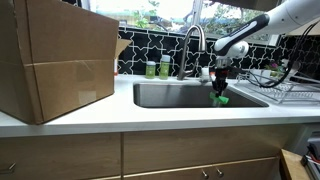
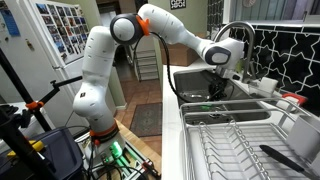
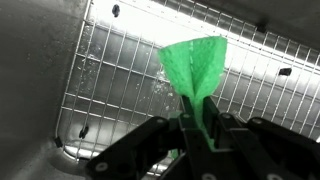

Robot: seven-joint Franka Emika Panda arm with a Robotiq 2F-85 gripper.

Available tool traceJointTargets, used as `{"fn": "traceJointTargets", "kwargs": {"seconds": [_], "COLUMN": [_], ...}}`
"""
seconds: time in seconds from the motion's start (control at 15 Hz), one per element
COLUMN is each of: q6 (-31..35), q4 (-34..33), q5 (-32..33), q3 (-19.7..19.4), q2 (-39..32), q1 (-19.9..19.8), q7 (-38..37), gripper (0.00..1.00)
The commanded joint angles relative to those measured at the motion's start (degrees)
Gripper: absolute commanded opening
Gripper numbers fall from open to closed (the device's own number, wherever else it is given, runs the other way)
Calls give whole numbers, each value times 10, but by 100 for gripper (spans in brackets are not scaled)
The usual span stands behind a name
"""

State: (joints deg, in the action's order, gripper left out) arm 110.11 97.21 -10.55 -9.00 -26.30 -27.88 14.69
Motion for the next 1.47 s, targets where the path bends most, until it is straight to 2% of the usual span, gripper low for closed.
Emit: {"fn": "traceJointTargets", "kwargs": {"seconds": [0.0,0.53,1.0,1.4], "q6": [4,-22,-94,-108], "q4": [78,128,77,30], "q5": [-2,16,12,3], "q3": [-23,-66,-94,-104], "q2": [84,230,293,289], "q1": [17,36,43,49], "q7": [-9,-34,-58,-82], "gripper": [19,13,12,9]}}
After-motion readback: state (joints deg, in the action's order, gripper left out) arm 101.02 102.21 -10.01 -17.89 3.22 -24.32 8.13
